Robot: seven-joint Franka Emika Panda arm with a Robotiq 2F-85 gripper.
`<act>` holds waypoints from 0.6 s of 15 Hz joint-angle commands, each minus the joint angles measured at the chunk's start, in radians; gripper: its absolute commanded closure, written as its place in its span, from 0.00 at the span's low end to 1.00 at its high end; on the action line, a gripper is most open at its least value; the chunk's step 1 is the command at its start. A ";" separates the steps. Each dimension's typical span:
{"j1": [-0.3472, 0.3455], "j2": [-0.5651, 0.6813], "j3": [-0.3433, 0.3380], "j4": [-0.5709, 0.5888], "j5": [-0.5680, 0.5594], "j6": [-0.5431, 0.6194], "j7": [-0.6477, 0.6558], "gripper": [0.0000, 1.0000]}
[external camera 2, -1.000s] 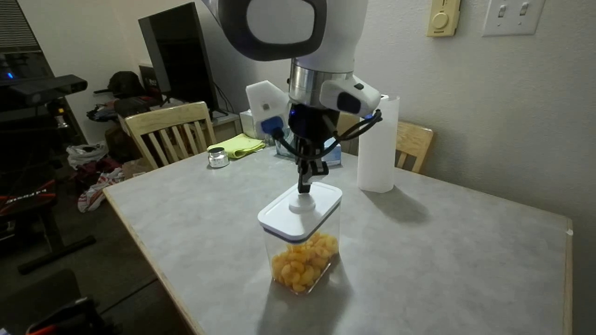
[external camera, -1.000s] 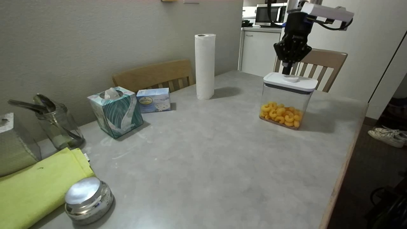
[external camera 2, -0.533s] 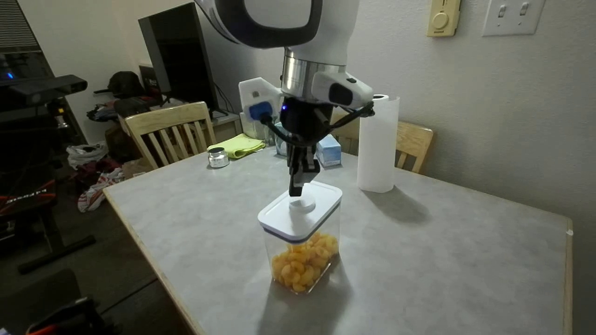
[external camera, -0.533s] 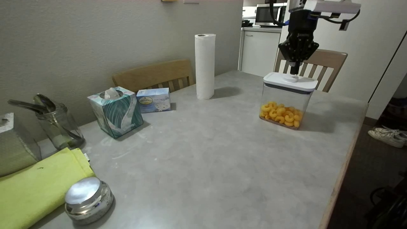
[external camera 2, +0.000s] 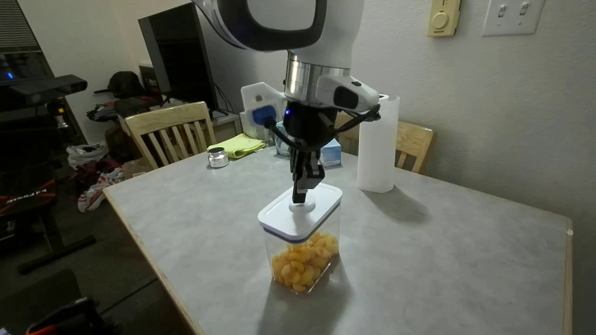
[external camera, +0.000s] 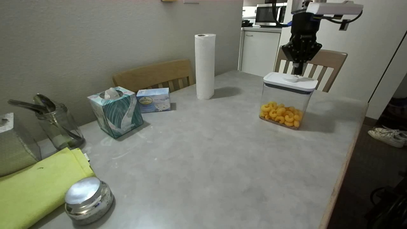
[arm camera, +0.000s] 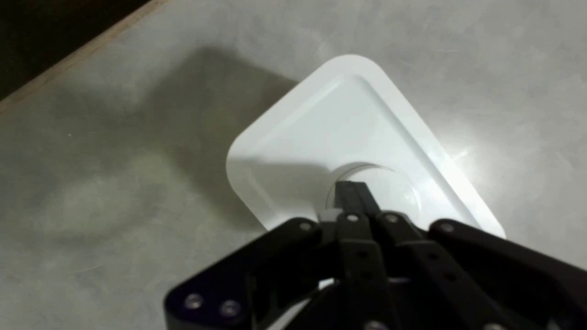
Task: Put the lid on the clear storage bowl then push the button on the lid
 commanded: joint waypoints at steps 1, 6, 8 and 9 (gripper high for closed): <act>-0.008 0.021 0.004 -0.002 0.013 0.025 -0.034 1.00; -0.036 0.098 0.032 -0.017 0.113 0.126 -0.155 1.00; -0.052 0.141 0.050 -0.014 0.199 0.140 -0.228 1.00; -0.060 0.151 0.057 -0.011 0.242 0.131 -0.266 1.00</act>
